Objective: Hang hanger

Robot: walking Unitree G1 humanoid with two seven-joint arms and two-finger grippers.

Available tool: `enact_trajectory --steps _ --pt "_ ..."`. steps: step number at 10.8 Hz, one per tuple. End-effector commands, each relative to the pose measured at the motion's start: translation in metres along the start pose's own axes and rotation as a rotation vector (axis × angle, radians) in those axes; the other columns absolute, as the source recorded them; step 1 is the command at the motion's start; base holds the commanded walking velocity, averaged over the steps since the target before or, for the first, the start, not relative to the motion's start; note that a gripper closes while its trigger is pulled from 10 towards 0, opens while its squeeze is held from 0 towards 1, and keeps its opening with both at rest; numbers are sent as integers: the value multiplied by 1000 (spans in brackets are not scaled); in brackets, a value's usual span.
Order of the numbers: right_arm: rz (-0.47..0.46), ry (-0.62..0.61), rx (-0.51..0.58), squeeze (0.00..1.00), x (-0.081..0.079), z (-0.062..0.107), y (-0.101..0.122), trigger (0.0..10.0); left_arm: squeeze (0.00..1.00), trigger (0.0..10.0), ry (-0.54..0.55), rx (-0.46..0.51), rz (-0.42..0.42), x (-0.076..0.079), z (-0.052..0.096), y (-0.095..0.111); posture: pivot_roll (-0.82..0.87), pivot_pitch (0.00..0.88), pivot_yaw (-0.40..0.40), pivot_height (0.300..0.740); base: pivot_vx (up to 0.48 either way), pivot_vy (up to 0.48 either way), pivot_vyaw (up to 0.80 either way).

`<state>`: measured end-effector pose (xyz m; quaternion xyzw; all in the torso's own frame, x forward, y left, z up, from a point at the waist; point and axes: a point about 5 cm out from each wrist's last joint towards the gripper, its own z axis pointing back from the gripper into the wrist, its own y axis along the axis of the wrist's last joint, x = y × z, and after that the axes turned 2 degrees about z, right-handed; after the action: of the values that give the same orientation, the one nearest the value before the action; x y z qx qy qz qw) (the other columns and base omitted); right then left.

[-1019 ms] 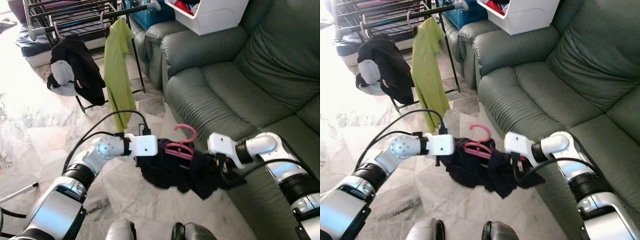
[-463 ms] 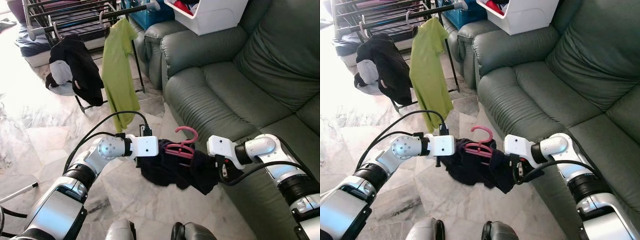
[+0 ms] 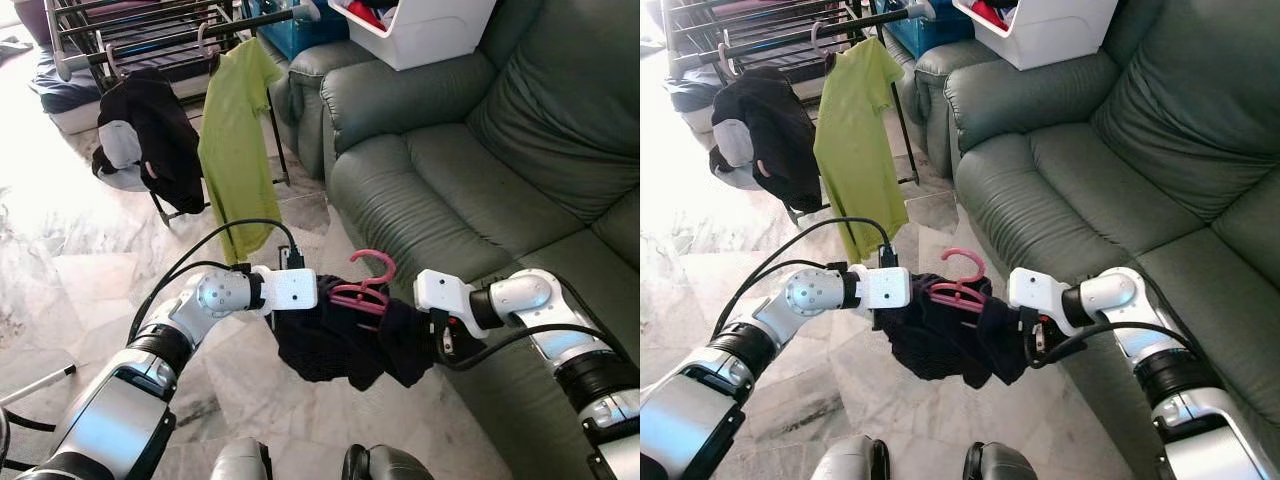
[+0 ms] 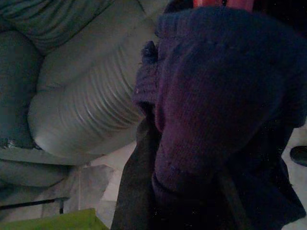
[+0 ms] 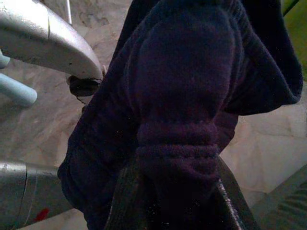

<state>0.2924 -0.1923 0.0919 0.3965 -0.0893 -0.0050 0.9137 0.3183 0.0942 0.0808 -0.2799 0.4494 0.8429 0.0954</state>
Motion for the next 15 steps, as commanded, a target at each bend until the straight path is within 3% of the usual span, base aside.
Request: enact_trajectory --steps 1,2,3,5,8,13,15 --pt "9 -26 43 0 1 -4 5 0 0 0 46 80 -34 -10 -6 16 -81 75 -21 740 0 0 0" --pt "18 -41 50 0 2 -5 6 0 0 2824 49 69 -20 -10 -6 15 -81 75 -21 740 0 0 0" --pt "24 -75 63 0 4 -7 8 0 988 10000 43 69 2 -9 -6 13 -77 75 -21 740 0 0 0" --pt "24 -79 40 0 4 -7 5 0 1000 10000 35 69 8 -8 -5 12 -76 78 -20 740 0 0 0" --pt "31 -196 -30 0 14 -9 0 0 1000 10000 7 58 5 -7 -3 11 -72 77 -16 740 0 0 0" --pt "13 -285 -66 0 18 -13 -4 0 1000 10000 -14 23 12 -3 7 -1 -67 76 -11 740 0 0 0" --pt "6 -362 -85 0 25 -15 -5 0 1000 10000 3 -1 74 -3 13 -9 -64 75 -12 740 0 0 0"
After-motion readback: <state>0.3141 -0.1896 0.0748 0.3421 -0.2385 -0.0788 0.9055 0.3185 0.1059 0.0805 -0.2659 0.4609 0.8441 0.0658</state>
